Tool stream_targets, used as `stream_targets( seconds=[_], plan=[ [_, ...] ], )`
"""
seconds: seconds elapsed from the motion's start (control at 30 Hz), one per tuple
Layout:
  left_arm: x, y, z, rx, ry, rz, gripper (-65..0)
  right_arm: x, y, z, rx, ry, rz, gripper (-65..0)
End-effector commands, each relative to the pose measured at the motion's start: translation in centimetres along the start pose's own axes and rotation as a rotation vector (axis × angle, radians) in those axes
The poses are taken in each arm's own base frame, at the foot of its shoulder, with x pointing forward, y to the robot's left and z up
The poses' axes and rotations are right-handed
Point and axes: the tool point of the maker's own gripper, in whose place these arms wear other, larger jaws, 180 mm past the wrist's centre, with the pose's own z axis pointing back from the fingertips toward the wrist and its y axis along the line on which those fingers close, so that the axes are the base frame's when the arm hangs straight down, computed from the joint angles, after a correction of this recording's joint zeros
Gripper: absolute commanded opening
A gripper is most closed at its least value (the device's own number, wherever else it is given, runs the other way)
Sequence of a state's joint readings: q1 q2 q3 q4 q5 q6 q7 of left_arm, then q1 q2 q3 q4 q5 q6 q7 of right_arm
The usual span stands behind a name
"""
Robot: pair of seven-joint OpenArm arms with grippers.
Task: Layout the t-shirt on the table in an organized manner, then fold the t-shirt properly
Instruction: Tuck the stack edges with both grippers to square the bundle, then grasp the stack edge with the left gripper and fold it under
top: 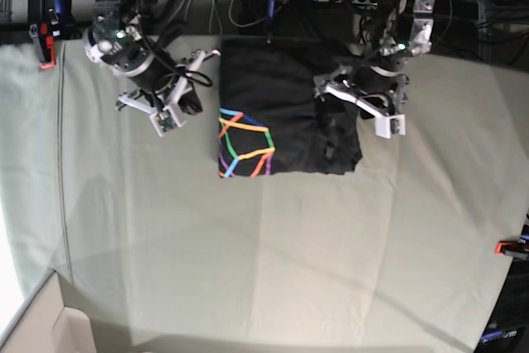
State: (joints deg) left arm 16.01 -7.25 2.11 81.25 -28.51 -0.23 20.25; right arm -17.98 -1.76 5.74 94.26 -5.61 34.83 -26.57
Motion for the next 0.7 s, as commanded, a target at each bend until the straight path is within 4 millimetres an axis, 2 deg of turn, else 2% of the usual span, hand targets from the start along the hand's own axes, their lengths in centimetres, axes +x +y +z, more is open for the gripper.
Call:
stream_targets(
  seconds=[0.0,0.1,0.17,0.27,0.4,0.43,0.5,0.67],
  plan=[
    [-1.8,-0.4,0.1,-0.01,0.071,0.008,-14.5,1.3,-0.1,0.2,0.0,-0.046,0.005,-65.0],
    [-2.8,-1.9,0.0,-0.045,0.094,-0.012,-15.0,1.4,-0.1,0.2,0.0,-0.048,0.006,-65.0],
    [-3.2,-2.5,0.0,-0.061,0.105,-0.024,-19.6,1.4,-0.1,0.2,0.0,-0.048,0.006,-65.0],
    [-3.2,-2.6,0.0,-0.064,0.103,-0.027,-38.0,1.3,-0.1,0.2,-0.001,-0.047,0.007,-65.0],
    [-1.8,-2.8,-0.7,-0.069,0.085,-0.041,-63.4,1.4,-0.2,0.2,-0.002,-0.048,0.009,-65.0],
    [-1.4,-2.8,-0.9,-0.07,0.077,-0.044,-65.0,1.4,-0.2,0.2,-0.002,-0.048,0.009,-65.0],
    [-0.4,-3.0,-1.3,-0.074,0.057,-0.055,-63.9,1.2,-0.7,0.4,-0.014,-0.046,0.002,-65.0],
    [3.3,-3.6,-2.2,-0.094,-0.002,-0.116,-65.0,1.0,-3.7,1.5,-0.097,-0.053,-0.033,-65.0]
  ],
)
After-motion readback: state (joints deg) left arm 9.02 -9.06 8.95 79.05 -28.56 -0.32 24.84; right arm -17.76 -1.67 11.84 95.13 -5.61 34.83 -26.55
